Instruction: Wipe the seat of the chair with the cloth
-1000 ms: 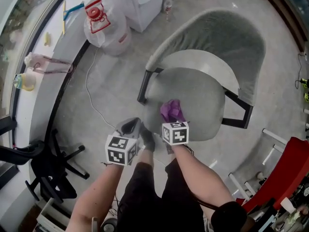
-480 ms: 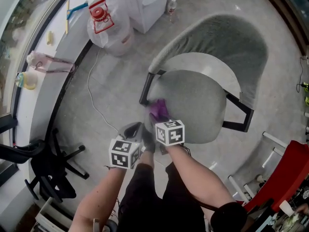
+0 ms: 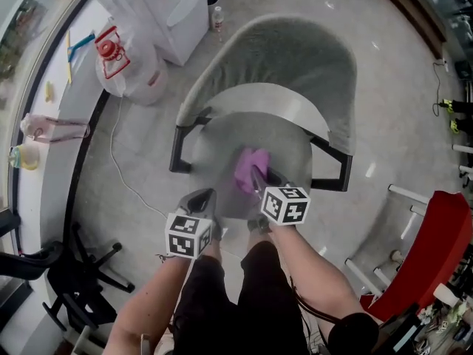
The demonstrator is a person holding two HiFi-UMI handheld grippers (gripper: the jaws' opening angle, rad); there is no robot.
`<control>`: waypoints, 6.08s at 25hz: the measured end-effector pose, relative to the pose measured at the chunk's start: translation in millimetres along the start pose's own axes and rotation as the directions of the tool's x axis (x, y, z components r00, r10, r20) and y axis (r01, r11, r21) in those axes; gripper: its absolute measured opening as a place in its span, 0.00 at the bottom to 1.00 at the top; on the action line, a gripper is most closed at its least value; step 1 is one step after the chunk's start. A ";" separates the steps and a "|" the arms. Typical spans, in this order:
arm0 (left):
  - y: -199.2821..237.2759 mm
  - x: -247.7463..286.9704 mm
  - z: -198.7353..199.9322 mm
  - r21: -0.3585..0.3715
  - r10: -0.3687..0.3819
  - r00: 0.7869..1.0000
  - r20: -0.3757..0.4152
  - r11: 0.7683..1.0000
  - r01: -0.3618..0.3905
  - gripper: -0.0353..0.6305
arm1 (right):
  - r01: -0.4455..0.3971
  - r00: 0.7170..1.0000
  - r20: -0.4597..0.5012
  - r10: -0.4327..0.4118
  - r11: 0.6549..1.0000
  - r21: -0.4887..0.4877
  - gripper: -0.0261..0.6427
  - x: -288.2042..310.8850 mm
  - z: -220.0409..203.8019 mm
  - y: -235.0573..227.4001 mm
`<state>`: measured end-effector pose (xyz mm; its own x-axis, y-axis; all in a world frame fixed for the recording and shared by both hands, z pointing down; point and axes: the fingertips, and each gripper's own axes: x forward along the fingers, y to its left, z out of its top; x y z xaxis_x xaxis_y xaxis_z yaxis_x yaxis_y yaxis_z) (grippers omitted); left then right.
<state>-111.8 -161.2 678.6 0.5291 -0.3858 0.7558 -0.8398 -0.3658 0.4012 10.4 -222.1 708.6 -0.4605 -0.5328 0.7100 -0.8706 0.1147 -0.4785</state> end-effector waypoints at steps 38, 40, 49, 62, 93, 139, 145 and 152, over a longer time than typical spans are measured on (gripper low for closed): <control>9.2 5.1 -19.8 -0.041 0.029 1.000 -0.010 0.999 -0.030 0.06 | 0.348 0.903 -0.186 -0.386 0.914 -0.209 0.11 40.8 -10.7 -129.5; 16.1 -0.5 -15.4 -0.046 0.046 0.999 0.021 0.998 -0.045 0.06 | 0.351 0.910 -0.189 -0.368 0.929 -0.116 0.11 48.2 -15.3 -118.6; 31.1 -13.7 -17.4 -0.079 0.065 0.997 0.050 0.995 -0.061 0.06 | 0.140 0.959 -0.237 -0.154 0.987 -0.078 0.11 97.5 -35.6 -18.7; 55.9 -38.7 -29.5 -0.120 0.122 0.989 0.079 0.986 -0.112 0.06 | 0.012 0.958 -0.282 -0.053 0.990 -0.144 0.11 137.8 -48.8 64.1; -58.3 42.2 48.5 0.006 -0.012 0.999 0.044 1.000 0.012 0.06 | 0.353 0.933 0.097 -0.346 0.934 -0.063 0.11 -15.6 105.0 -151.6; 65.7 -11.4 -23.4 -0.206 0.175 0.979 0.106 0.967 -0.150 0.06 | -0.175 0.961 -0.246 0.125 0.965 -0.196 0.11 183.9 1.8 78.9; 69.2 -16.1 -20.6 -0.205 0.173 0.978 0.120 0.968 -0.147 0.06 | -0.211 0.958 -0.239 0.161 0.956 -0.202 0.11 182.2 1.6 89.3; 54.9 -23.3 -8.4 -0.152 0.156 0.981 0.114 0.979 -0.137 0.06 | -0.222 0.967 -0.172 0.187 0.952 -0.210 0.11 153.4 25.6 88.7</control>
<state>-171.2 -165.2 687.3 0.4024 -0.5322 0.7448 -0.9132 -0.1762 0.3675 -133.1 -315.1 761.9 -0.6381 -0.3492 0.6862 -0.7633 0.4037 -0.5044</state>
